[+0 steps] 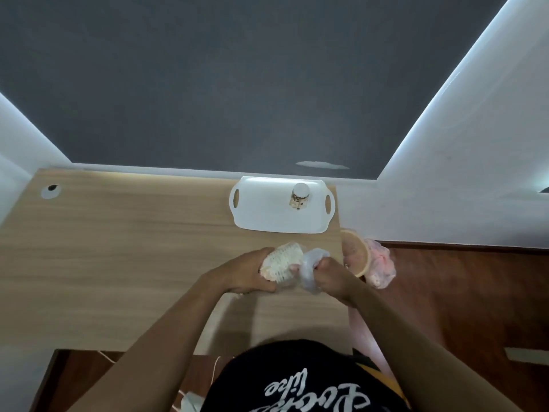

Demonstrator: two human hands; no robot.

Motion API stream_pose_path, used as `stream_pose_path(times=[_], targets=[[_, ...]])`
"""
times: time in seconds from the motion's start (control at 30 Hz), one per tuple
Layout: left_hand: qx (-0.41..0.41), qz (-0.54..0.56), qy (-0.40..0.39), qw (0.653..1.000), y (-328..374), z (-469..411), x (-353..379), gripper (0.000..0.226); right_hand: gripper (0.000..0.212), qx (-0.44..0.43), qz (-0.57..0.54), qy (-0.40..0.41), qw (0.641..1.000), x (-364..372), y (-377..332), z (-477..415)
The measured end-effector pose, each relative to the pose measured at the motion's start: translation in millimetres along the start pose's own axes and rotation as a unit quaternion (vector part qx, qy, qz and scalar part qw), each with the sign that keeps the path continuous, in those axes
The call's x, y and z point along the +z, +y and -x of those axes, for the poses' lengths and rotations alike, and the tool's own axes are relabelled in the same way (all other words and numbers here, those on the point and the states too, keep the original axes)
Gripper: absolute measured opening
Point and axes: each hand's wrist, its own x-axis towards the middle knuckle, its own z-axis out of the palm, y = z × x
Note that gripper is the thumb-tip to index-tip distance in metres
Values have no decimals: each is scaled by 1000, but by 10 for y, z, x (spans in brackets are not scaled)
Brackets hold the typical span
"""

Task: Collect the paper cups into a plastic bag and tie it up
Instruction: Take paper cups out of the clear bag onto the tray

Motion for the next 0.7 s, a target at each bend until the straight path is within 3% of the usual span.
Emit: stream_pose_path(times=[0.07,0.17,0.27,0.33,0.4,0.53,0.63,0.7], targets=[[4,-27,41,999,89,-50,-63,82,25,-7,-40,45,998,30,-167,-27],[-13,-90,93,992,188,-118,-150,95,29,32,-76,62,995,19,-197,-134],[1,-125,104,987,177,-211,-192,98,21,-5,-103,32,994,-30,-223,-155],[9,-154,106,982,177,-252,-231,90,33,-59,-84,-2,995,-89,-286,-132],[11,-165,109,980,181,-268,-258,84,30,-76,-74,-32,994,-88,-324,-117],[-12,-143,96,985,149,-286,-249,81,41,-88,-45,-3,995,-85,-364,-111],[-35,-85,89,992,88,-273,-249,78,19,-96,-14,-26,995,-149,-392,-149],[-49,-42,88,994,8,-242,-267,74,26,-57,4,-11,998,-181,-334,-214]])
